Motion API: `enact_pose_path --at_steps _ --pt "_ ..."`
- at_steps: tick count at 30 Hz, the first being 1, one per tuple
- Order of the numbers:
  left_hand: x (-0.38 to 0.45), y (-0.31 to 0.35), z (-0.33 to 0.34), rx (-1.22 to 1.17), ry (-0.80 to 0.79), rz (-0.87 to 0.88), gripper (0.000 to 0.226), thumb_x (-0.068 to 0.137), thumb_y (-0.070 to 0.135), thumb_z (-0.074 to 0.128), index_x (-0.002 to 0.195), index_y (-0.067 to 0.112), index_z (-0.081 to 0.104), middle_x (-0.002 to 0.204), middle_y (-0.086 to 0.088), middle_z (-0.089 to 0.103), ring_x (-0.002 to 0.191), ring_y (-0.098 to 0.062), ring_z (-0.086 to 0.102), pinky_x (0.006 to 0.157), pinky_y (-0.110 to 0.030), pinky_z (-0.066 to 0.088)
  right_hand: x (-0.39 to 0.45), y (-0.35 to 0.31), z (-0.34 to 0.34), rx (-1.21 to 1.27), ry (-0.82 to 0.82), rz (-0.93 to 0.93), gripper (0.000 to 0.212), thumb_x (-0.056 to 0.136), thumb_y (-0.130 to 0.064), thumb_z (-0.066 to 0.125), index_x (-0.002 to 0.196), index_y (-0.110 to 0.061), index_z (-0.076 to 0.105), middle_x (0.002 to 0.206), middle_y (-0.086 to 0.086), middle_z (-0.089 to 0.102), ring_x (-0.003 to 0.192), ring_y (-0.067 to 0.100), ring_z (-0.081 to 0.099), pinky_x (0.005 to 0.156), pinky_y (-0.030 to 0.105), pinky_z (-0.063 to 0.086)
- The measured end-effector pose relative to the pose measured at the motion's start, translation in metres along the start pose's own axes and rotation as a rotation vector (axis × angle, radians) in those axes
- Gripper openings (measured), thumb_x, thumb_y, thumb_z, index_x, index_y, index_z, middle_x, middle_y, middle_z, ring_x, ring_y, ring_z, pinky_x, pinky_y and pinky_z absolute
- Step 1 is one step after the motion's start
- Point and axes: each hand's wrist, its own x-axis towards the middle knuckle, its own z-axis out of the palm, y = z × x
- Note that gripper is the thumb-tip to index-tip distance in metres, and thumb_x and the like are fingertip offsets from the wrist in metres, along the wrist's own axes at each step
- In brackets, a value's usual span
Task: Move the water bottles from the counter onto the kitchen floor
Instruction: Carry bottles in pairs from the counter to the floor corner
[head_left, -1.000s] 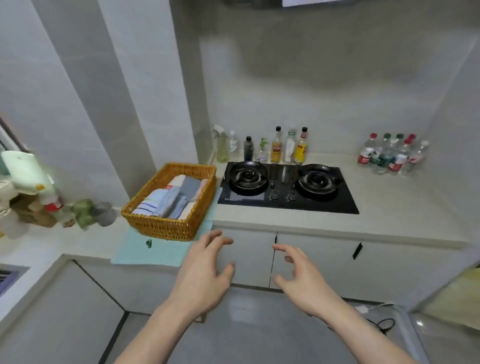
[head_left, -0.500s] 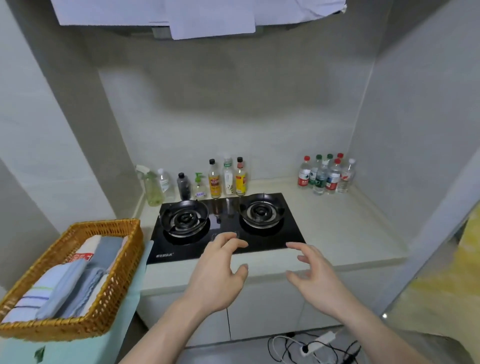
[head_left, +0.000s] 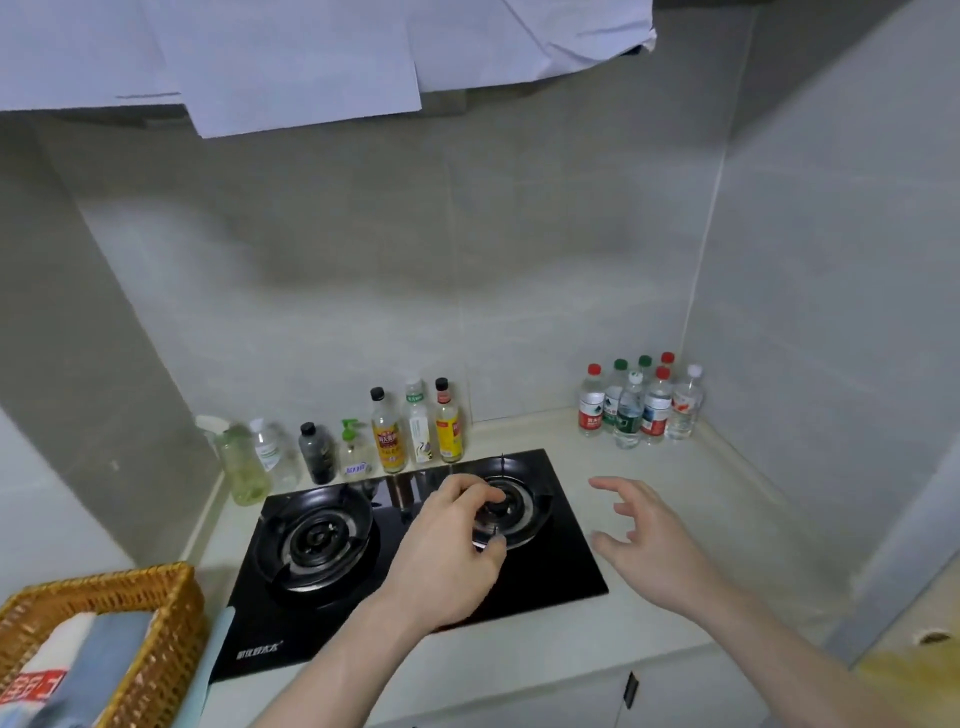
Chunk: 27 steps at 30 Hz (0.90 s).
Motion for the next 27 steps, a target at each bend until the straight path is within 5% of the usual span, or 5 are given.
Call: enact_pose_path --at_steps 8,17,22,27 --pt "0.109 -0.008 0.029 -0.031 -0.126 0.059 0.045 0.087 0.029 0.061 0.132 0.029 0.056 0.131 0.015 0.045 0.123 -0.008 0.049 0.105 -0.022 0.039 0.066 0.022 -0.029 -0.043 0.136 0.070 0.054 0.088 -0.025 0.070 0.136 -0.042 0.051 0.136 -0.020 0.045 0.123 0.008 0.054 0.096 0.030 0.051" --pt "0.193 0.010 0.064 -0.015 -0.182 0.044 0.049 0.085 0.031 0.061 0.134 0.030 0.052 0.135 0.010 0.043 0.108 -0.015 0.058 0.097 -0.031 0.048 0.135 0.057 -0.080 -0.177 0.151 0.155 0.057 0.090 -0.022 0.070 0.142 -0.033 0.049 0.142 -0.012 0.043 0.116 0.010 0.059 0.062 0.004 0.040" --pt "0.244 0.030 0.097 0.007 -0.223 0.002 0.054 0.086 0.031 0.060 0.139 0.029 0.048 0.141 0.008 0.039 0.115 -0.018 0.057 0.102 -0.030 0.046 0.185 0.093 -0.113 -0.230 0.119 0.174 0.058 0.084 -0.031 0.069 0.137 -0.039 0.049 0.136 -0.016 0.047 0.106 0.008 0.061 0.083 0.028 0.055" --pt "0.310 0.055 0.150 0.025 -0.292 -0.097 0.059 0.086 0.030 0.059 0.142 0.032 0.043 0.142 0.008 0.037 0.114 -0.020 0.059 0.103 -0.033 0.046 0.246 0.140 -0.144 -0.232 0.029 0.192 0.061 0.085 -0.018 0.069 0.142 -0.028 0.049 0.135 -0.007 0.046 0.115 0.021 0.060 0.096 0.031 0.049"
